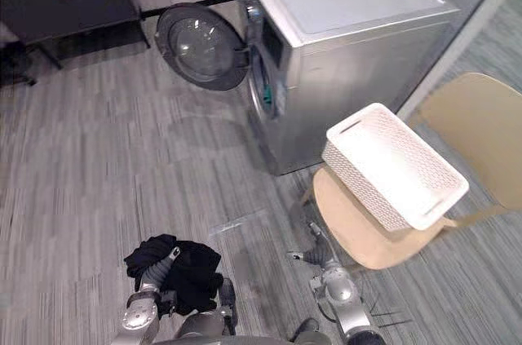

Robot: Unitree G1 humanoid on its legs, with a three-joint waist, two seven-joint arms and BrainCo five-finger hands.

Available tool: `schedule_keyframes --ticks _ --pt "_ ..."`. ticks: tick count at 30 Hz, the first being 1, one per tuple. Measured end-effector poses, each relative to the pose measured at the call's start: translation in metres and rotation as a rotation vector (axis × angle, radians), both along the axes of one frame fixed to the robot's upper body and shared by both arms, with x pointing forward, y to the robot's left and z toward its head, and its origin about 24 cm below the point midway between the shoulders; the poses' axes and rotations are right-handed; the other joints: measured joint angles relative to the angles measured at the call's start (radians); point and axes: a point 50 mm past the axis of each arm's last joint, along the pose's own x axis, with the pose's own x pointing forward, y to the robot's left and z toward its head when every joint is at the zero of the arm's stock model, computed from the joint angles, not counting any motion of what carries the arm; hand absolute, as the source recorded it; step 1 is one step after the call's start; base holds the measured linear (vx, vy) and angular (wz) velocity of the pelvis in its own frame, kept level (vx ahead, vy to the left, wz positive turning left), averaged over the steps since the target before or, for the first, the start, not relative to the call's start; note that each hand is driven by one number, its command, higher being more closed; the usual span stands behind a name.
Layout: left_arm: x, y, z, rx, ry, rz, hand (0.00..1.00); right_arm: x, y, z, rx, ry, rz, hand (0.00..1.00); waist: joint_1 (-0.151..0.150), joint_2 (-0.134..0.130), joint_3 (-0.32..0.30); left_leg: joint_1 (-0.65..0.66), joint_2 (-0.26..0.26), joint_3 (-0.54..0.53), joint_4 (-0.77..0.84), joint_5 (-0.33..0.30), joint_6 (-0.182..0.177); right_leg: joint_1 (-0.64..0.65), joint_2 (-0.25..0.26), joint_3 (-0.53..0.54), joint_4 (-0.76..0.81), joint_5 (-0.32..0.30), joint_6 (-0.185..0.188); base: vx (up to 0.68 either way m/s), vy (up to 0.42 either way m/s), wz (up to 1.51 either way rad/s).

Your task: Pick up the laundry basket with both hands and put the clothes into the washing machine.

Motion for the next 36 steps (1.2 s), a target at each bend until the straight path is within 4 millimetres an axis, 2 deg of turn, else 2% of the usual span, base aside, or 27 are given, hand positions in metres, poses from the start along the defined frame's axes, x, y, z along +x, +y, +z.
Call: schedule_keyframes --ticks 2,3,4,6,7,8,9,10,11,13,15,16,17,19,20,21,22,23,24,25,27,29,31,32,33,35,36 --pt "-0.006 0.001 -0.006 0.001 0.041 0.003 1.0 0.002 0.008 -0.003 0.005 0.02 0.01 0.0 0.006 -0.015 0.011 -0.009 -0.034 -0.016 0.053 -0.048 0.016 0.029 -0.029 -0.014 0.005 -0.003 0.007 0.18 0.145 0.5" --pt "-0.009 0.0 -0.009 -0.006 0.061 0.005 1.0 0.003 0.009 -0.005 -0.009 0.028 0.022 0.0 0.024 -0.027 0.02 -0.016 -0.052 -0.027 0.138 -0.12 0.03 0.038 -0.089 -0.012 0.092 -0.032 0.052 0.21 0.169 0.36" --pt "-0.011 -0.001 -0.011 -0.009 0.071 0.007 1.0 0.002 0.009 -0.005 -0.013 0.033 0.023 0.0 0.026 -0.028 0.022 -0.018 -0.061 -0.031 0.17 -0.146 0.035 0.037 -0.117 -0.009 0.147 -0.042 0.061 0.21 0.199 0.48" --pt "-0.016 -0.002 -0.014 -0.013 0.093 0.009 1.0 -0.002 0.008 -0.01 -0.024 0.061 0.024 0.0 0.022 -0.025 0.024 -0.017 -0.086 -0.076 0.24 -0.206 0.052 0.01 -0.201 0.023 0.345 -0.055 0.042 0.17 0.152 0.61" --pt "-0.016 0.001 -0.014 -0.007 0.099 0.008 1.0 -0.007 0.006 -0.013 -0.037 0.082 0.025 0.0 0.021 -0.034 0.03 -0.002 -0.112 -0.116 0.284 -0.256 0.073 -0.054 -0.263 0.122 0.555 -0.02 -0.106 0.25 0.165 0.87" --pt "-0.013 0.003 -0.013 0.004 0.092 0.0 1.0 -0.01 0.007 -0.015 -0.041 0.092 0.027 0.0 0.015 -0.035 0.04 0.017 -0.121 -0.151 0.299 -0.291 0.096 -0.124 -0.255 0.264 0.684 -0.001 -0.159 0.27 0.153 0.88" --pt "-0.012 0.003 -0.012 0.005 0.089 -0.002 1.0 -0.011 0.008 -0.016 -0.038 0.097 0.027 0.0 0.01 -0.025 0.05 0.025 -0.123 -0.172 0.303 -0.3 0.103 -0.157 -0.225 0.335 0.729 -0.04 -0.136 0.29 0.125 1.01" --pt "-0.012 0.007 -0.012 0.016 0.09 0.0 1.0 -0.012 0.01 -0.017 -0.032 0.105 0.029 0.0 -0.006 -0.028 0.054 0.051 -0.124 -0.225 0.297 -0.311 0.11 -0.225 -0.138 0.44 0.791 -0.131 -0.102 0.31 0.084 0.95" --pt "-0.013 0.009 -0.011 0.023 0.091 -0.001 1.0 -0.012 0.009 -0.018 -0.033 0.107 0.027 0.0 -0.013 -0.032 0.06 0.082 -0.129 -0.251 0.282 -0.314 0.115 -0.271 -0.093 0.465 0.797 -0.173 -0.099 0.33 0.079 0.94" --pt "-0.012 0.011 -0.011 0.032 0.09 -0.005 1.0 -0.012 0.007 -0.017 -0.031 0.103 0.017 0.0 -0.031 -0.036 0.071 0.142 -0.146 -0.3 0.255 -0.322 0.109 -0.356 -0.042 0.471 0.726 -0.199 -0.087 0.36 0.045 0.83" --pt "-0.006 0.008 -0.009 0.031 0.077 -0.022 1.0 -0.012 0.006 -0.017 -0.023 0.104 0.006 0.0 -0.043 -0.025 0.08 0.174 -0.15 -0.347 0.253 -0.348 0.11 -0.428 0.017 0.494 0.586 -0.185 -0.068 0.43 -0.022 0.9" --pt "0.003 0.005 -0.006 0.027 0.053 -0.035 1.0 -0.013 0.004 -0.018 -0.019 0.106 0.001 0.0 -0.052 -0.017 0.099 0.216 -0.147 -0.385 0.24 -0.354 0.1 -0.45 0.063 0.516 0.393 -0.13 -0.048 0.44 -0.079 0.98" --pt "0.009 0.003 -0.004 0.022 0.038 -0.042 1.0 -0.013 0.004 -0.017 -0.02 0.106 0.0 0.0 -0.061 -0.013 0.111 0.251 -0.145 -0.417 0.217 -0.361 0.088 -0.454 0.078 0.508 0.238 -0.062 -0.047 0.47 -0.108 0.98" --pt "0.013 0.0 -0.002 0.015 0.026 -0.063 1.0 -0.012 0.004 -0.017 -0.017 0.106 0.002 0.0 -0.061 -0.029 0.118 0.324 -0.142 -0.445 0.16 -0.382 0.051 -0.468 0.089 0.481 0.075 0.04 -0.058 0.59 -0.234 0.79" --pt "0.011 -0.002 -0.004 0.013 0.034 -0.077 1.0 -0.015 0.003 -0.018 -0.017 0.112 0.0 0.0 -0.067 -0.034 0.111 0.366 -0.13 -0.468 0.14 -0.4 0.022 -0.47 0.093 0.47 0.075 0.061 -0.086 0.55 -0.242 0.78" --pt "0.007 -0.004 -0.006 0.009 0.046 -0.081 1.0 -0.015 0.002 -0.019 -0.021 0.115 -0.001 0.0 -0.076 -0.024 0.107 0.377 -0.113 -0.476 0.149 -0.413 -0.002 -0.472 0.1 0.46 0.103 0.113 -0.156 0.61 -0.273 0.86" --pt "0.009 -0.009 -0.005 0.014 0.044 -0.114 1.0 -0.017 -0.001 -0.019 -0.023 0.118 -0.008 0.0 -0.092 0.003 0.102 0.325 -0.08 -0.453 0.282 -0.429 -0.047 -0.475 0.108 0.411 0.155 0.161 -0.184 0.5 -0.22 0.65" --pt "0.011 -0.01 -0.005 0.016 0.042 -0.126 1.0 -0.016 -0.001 -0.019 -0.022 0.118 -0.007 0.0 -0.091 0.006 0.102 0.287 -0.068 -0.43 0.361 -0.42 -0.075 -0.468 0.116 0.399 0.159 0.169 -0.193 0.75 -0.342 0.44" --pt "0.01 -0.012 -0.006 0.009 0.045 -0.131 1.0 -0.014 0.001 -0.018 -0.023 0.115 0.012 0.0 -0.084 0.023 0.108 0.194 -0.029 -0.375 0.591 -0.361 -0.164 -0.42 0.161 0.388 0.14 0.165 -0.225 0.63 -0.283 -0.32" --pt "0.006 -0.012 -0.008 0.0 0.055 -0.12 1.0 -0.009 0.007 -0.015 -0.021 0.098 0.04 0.0 -0.067 0.031 0.112 0.081 0.031 -0.341 0.852 -0.249 -0.199 -0.343 0.23 0.405 0.075 0.152 -0.25 0.76 -0.292 -0.65" --pt "0.011 -0.015 -0.006 -0.005 0.045 -0.132 1.0 -0.005 0.011 -0.011 -0.011 0.074 0.042 0.0 -0.054 0.022 0.116 -0.037 0.083 -0.274 1.044 -0.296 -0.122 -0.233 0.275 0.429 0.005 0.14 -0.266 0.66 -0.197 -0.66" --pt "0.02 -0.019 -0.002 -0.01 0.016 -0.139 1.0 -0.003 0.009 -0.009 -0.011 0.06 0.03 0.0 -0.047 0.008 0.122 -0.092 0.092 -0.217 0.995 -0.323 -0.085 -0.165 0.273 0.475 -0.033 0.14 -0.266 0.42 -0.087 -0.43" --pt "0.028 -0.023 0.003 -0.02 -0.019 -0.143 1.0 -0.002 0.003 -0.007 -0.006 0.052 -0.007 0.0 -0.034 0.005 0.126 -0.126 0.087 -0.194 0.789 -0.358 -0.083 -0.098 0.259 0.525 -0.06 0.137 -0.261 0.49 -0.012 -0.75" --pt "0.032 -0.025 0.005 -0.025 -0.033 -0.146 1.0 -0.001 0.001 -0.006 -0.001 0.047 -0.024 0.0 -0.032 0.002 0.134 -0.132 0.061 -0.245 0.609 -0.356 -0.087 -0.065 0.244 0.564 -0.062 0.119 -0.235 0.39 0.071 -0.8" --pt "0.032 -0.027 0.005 -0.028 -0.035 -0.146 1.0 0.0 -0.001 -0.006 0.0 0.046 -0.032 0.0 -0.031 0.002 0.135 -0.132 0.049 -0.275 0.542 -0.352 -0.093 -0.053 0.238 0.579 -0.062 0.108 -0.222 0.35 0.155 -0.87" --pt "0.032 -0.031 0.004 -0.041 -0.034 -0.146 1.0 0.0 -0.004 -0.006 -0.004 0.044 -0.044 0.0 -0.031 0.024 0.134 -0.119 0.034 -0.444 0.27 -0.304 -0.15 -0.015 0.236 0.663 -0.06 0.038 -0.171 0.3 0.251 -1.09" --pt "0.031 -0.032 0.003 -0.046 -0.029 -0.146 1.0 -0.001 -0.005 -0.006 -0.01 0.045 -0.045 0.0 -0.031 0.038 0.136 -0.115 0.041 -0.475 0.232 -0.293 -0.16 -0.012 0.244 0.68 -0.054 0.032 -0.163 0.26 0.337 -1.27"
